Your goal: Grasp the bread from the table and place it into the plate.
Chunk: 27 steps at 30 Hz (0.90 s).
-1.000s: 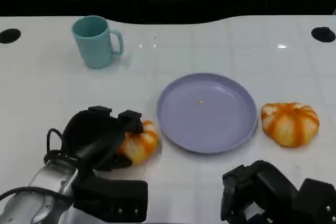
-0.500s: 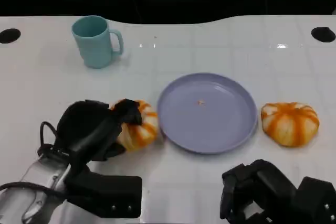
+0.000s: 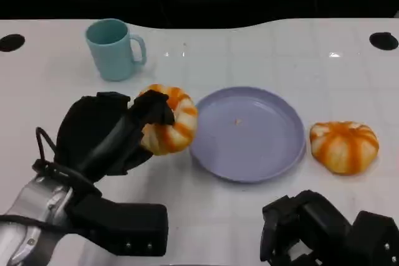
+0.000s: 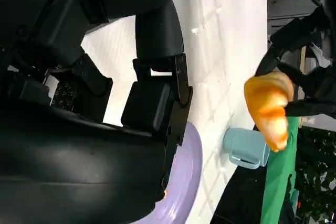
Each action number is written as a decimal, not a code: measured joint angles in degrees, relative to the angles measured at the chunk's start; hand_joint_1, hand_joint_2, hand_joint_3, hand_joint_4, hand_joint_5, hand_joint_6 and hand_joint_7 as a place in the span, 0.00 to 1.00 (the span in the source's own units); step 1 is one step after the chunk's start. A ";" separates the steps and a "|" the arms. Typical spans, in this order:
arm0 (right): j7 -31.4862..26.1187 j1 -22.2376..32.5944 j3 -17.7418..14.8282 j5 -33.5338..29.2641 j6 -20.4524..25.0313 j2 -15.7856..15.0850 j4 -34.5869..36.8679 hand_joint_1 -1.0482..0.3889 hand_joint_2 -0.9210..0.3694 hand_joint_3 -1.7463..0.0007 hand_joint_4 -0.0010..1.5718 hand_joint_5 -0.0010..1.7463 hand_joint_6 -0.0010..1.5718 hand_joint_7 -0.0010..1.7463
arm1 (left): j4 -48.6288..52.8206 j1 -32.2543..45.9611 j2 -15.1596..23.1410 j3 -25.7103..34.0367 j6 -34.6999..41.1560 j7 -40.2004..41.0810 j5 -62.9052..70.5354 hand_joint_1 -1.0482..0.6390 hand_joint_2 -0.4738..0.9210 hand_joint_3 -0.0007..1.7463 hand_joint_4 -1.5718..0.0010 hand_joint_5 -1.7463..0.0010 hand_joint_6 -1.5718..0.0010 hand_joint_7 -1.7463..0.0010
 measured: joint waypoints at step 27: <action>0.27 0.13 0.05 -0.05 -2.00 -0.16 1.48 0.00 0.65 0.21 0.98 0.75 1.00 0.60 | 32.99 -23.18 -16.73 -8.75 -5.81 3.58 -1.99 0.47 0.72 0.59 0.48 0.00 0.58 0.11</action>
